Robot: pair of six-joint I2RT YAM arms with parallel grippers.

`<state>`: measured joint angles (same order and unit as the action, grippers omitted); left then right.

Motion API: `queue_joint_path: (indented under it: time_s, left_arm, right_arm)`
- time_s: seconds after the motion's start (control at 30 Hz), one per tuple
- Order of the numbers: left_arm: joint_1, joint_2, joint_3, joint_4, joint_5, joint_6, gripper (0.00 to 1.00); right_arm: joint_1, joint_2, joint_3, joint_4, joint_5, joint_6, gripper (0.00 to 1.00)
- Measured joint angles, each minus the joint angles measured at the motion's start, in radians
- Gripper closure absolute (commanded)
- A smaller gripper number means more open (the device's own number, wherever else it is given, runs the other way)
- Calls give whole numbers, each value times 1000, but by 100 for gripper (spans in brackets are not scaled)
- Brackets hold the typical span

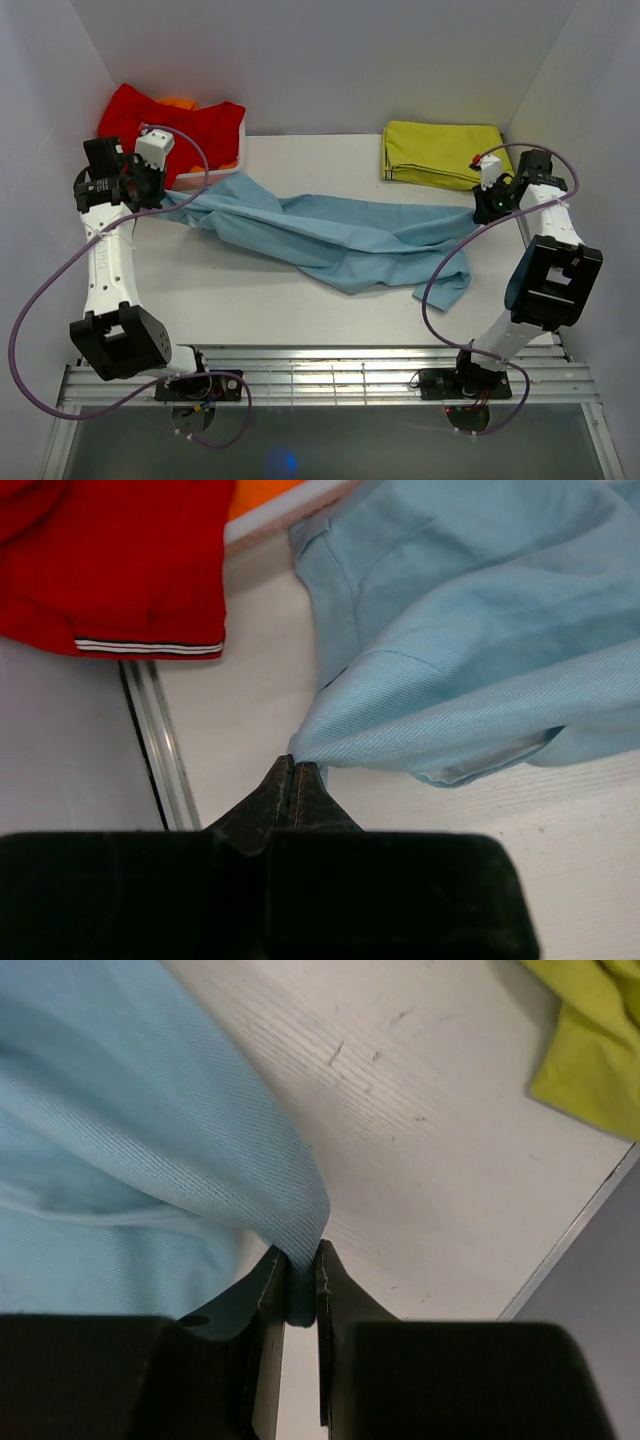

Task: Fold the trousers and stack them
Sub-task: Flatten the trousers out

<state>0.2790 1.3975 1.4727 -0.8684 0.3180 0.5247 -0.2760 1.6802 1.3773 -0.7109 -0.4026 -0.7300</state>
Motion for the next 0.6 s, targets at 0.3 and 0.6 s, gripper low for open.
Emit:
queue_joint_path:
  time_s: [0.3,0.6]
  left_arm:
    - [42,-78,15,55,-60,17,100]
    - [65,-134,15,93,-88,26,100]
  right_arm:
    - [-15,32,-187,68,203,-152,92]
    - [-68,-145,-486,66,288,-390,35]
